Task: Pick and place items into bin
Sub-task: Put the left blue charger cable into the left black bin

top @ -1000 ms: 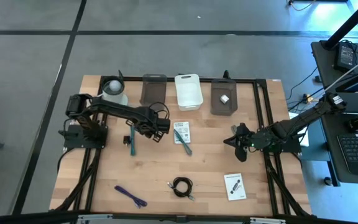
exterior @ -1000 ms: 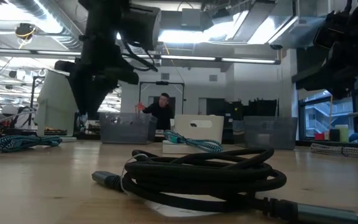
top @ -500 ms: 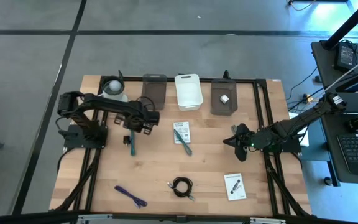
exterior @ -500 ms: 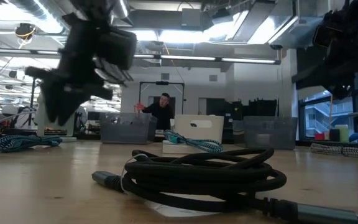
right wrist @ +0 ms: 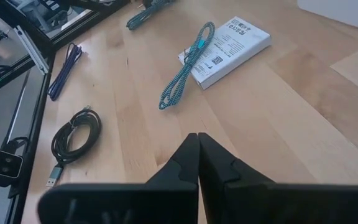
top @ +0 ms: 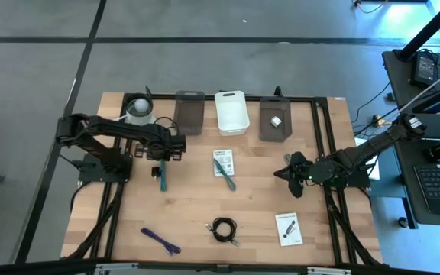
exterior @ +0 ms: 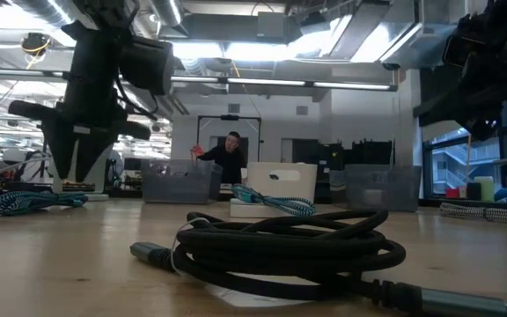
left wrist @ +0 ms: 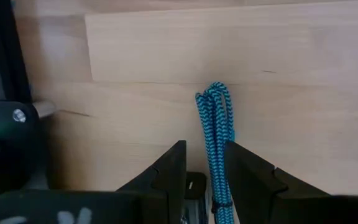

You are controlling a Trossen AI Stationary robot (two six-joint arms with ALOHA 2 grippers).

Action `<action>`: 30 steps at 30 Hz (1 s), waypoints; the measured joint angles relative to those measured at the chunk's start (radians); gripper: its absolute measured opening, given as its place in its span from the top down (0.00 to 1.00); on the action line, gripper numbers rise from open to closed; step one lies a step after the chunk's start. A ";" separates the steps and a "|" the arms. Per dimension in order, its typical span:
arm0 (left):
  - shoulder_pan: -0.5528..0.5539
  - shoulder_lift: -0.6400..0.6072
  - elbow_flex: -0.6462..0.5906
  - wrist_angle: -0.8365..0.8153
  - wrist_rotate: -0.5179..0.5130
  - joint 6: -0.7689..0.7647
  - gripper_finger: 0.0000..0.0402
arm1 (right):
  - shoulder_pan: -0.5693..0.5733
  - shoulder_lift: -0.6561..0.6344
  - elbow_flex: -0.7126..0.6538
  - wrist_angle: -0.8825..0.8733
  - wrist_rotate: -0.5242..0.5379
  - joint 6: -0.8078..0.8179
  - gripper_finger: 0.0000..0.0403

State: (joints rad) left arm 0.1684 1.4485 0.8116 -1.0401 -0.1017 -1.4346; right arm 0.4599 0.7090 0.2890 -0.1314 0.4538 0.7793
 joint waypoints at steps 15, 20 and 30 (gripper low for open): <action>0.018 0.000 -0.004 0.073 -0.038 0.006 0.65 | 0.000 0.000 0.000 0.001 0.000 -0.001 1.00; 0.018 0.001 -0.004 0.073 -0.046 -0.001 0.57 | 0.000 0.000 0.000 0.001 0.000 -0.002 1.00; 0.018 0.060 -0.004 0.072 -0.031 -0.048 0.60 | 0.000 0.000 0.000 0.000 0.000 -0.002 1.00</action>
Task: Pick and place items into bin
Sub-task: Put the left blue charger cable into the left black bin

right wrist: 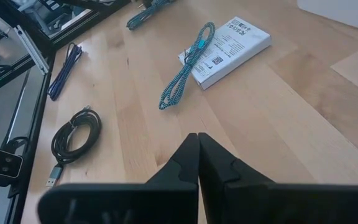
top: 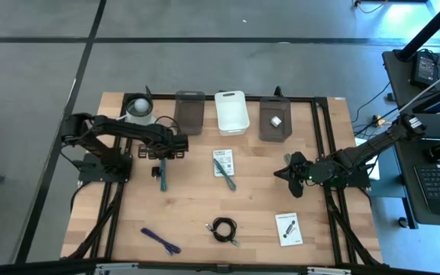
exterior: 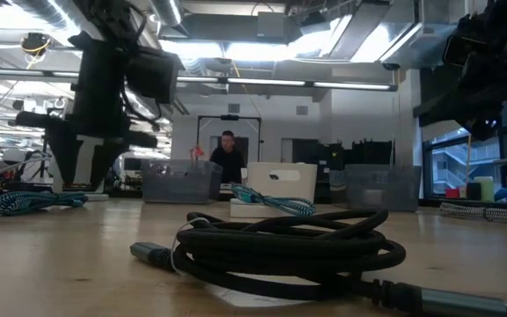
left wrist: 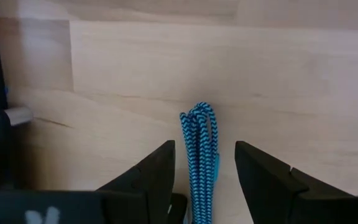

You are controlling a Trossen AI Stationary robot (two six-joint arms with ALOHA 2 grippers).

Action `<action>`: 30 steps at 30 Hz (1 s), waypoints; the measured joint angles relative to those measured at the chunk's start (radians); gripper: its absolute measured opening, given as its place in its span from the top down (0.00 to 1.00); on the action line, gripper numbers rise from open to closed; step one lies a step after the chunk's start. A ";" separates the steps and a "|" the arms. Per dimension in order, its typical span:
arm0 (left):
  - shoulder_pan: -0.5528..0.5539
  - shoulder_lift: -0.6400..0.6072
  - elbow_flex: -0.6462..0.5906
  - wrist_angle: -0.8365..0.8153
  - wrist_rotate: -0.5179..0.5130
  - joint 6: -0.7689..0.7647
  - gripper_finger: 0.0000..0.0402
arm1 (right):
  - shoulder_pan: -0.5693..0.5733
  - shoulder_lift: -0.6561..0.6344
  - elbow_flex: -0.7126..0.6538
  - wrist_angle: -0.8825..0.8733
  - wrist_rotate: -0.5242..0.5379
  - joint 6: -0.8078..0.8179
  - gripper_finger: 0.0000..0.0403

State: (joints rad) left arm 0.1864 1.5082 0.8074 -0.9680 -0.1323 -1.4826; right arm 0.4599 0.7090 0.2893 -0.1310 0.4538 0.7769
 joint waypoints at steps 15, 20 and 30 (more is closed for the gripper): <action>-0.001 0.139 0.005 0.073 0.064 0.003 0.72 | 0.000 0.000 0.000 0.001 0.000 -0.024 1.00; 0.000 0.124 0.020 0.071 0.064 0.000 0.89 | 0.000 0.000 0.000 0.000 -0.001 -0.032 1.00; -0.014 0.062 0.111 0.084 0.084 0.010 0.94 | 0.000 0.000 0.000 0.000 -0.001 -0.053 1.00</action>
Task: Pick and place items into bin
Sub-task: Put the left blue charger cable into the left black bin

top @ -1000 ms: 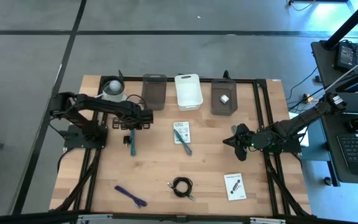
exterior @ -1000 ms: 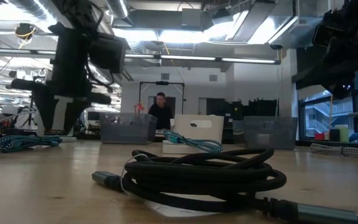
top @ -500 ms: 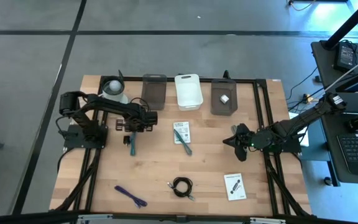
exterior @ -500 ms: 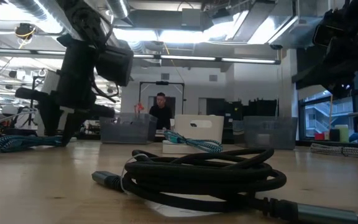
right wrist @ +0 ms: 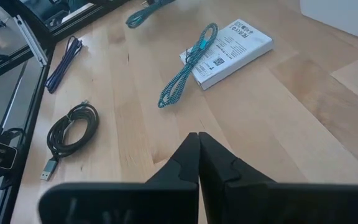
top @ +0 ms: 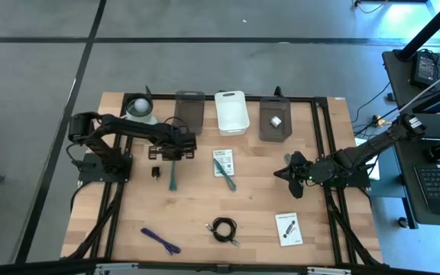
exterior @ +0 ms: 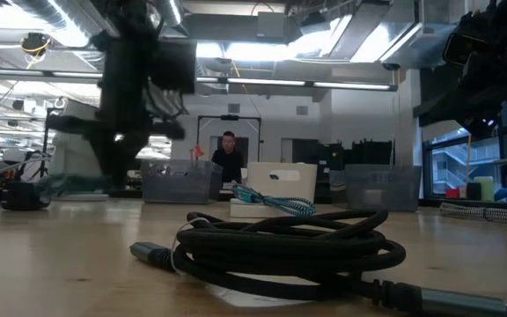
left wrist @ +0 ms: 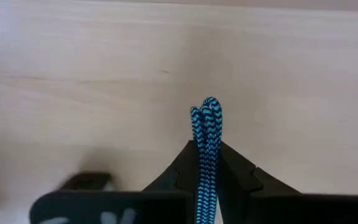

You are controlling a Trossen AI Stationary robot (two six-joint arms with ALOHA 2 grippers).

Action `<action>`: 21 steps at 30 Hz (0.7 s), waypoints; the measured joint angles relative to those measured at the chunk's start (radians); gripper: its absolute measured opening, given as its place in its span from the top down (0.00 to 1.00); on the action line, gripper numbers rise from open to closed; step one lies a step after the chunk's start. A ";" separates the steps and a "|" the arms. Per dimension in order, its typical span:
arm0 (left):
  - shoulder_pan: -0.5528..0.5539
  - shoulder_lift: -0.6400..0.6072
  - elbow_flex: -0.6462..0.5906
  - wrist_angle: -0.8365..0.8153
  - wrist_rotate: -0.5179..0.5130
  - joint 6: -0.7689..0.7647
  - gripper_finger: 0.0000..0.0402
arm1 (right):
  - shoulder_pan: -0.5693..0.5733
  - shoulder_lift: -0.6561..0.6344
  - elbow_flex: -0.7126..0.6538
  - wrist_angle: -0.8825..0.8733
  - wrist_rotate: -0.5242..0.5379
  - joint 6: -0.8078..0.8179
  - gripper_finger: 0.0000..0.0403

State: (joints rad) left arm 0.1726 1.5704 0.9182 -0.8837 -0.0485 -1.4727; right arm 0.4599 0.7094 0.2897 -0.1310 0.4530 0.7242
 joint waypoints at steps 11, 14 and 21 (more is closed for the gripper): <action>0.000 -0.092 0.271 -0.011 -0.097 0.220 0.94 | 0.000 0.000 0.000 0.001 0.000 -0.026 1.00; 0.053 -0.120 0.351 -0.008 -0.137 0.318 0.94 | 0.000 0.000 0.000 0.004 0.000 -0.026 1.00; 0.289 -0.116 0.492 -0.005 -0.152 0.572 0.94 | -0.037 0.000 0.000 0.008 0.027 0.005 1.00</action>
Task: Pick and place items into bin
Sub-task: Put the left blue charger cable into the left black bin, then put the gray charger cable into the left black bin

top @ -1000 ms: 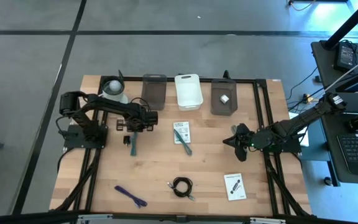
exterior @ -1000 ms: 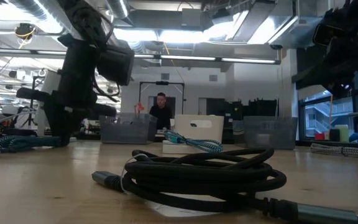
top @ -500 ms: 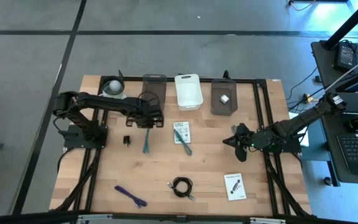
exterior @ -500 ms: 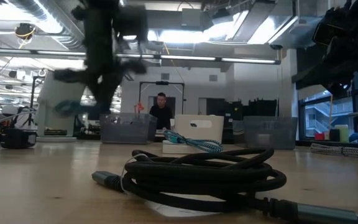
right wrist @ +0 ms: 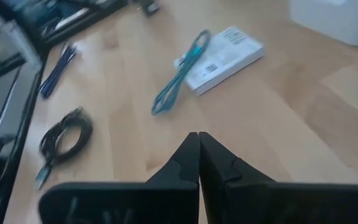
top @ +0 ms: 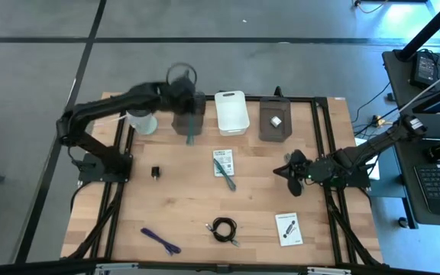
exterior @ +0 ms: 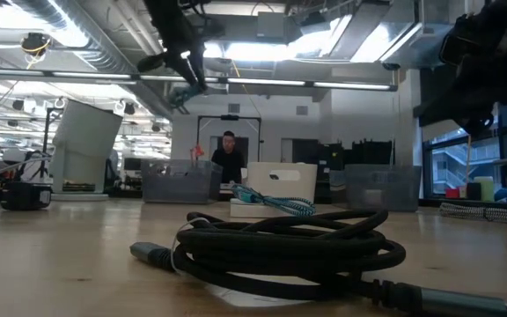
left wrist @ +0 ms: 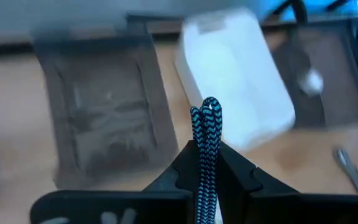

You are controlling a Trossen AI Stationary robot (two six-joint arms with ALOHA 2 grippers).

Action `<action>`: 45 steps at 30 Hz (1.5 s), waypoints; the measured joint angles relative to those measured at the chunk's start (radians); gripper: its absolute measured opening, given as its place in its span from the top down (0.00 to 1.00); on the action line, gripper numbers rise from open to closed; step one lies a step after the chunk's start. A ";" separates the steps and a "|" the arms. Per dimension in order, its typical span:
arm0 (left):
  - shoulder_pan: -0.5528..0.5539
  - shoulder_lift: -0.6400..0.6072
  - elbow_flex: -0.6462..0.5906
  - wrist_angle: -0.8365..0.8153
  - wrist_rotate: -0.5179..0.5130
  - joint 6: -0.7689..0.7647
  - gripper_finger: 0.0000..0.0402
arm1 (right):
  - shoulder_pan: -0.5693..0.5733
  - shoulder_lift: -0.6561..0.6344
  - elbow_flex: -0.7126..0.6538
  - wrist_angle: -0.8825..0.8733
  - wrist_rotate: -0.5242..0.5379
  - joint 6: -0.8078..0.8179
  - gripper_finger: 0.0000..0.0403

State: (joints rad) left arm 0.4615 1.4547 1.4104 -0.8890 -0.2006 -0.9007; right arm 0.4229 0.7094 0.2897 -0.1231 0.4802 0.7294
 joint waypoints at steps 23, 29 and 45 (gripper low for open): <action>0.341 0.402 0.057 0.123 0.242 0.364 0.93 | -0.160 0.000 0.000 0.054 0.061 0.081 1.00; 0.339 0.422 0.057 0.129 0.238 0.365 0.87 | -0.160 0.000 0.000 0.055 0.061 0.081 1.00; 0.338 0.422 0.057 0.107 0.238 0.365 0.71 | -0.160 0.000 0.000 0.053 0.061 0.079 1.00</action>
State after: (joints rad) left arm 0.7994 1.8767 1.4673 -0.7818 0.0376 -0.5362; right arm 0.2626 0.7090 0.2897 -0.0700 0.5407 0.8082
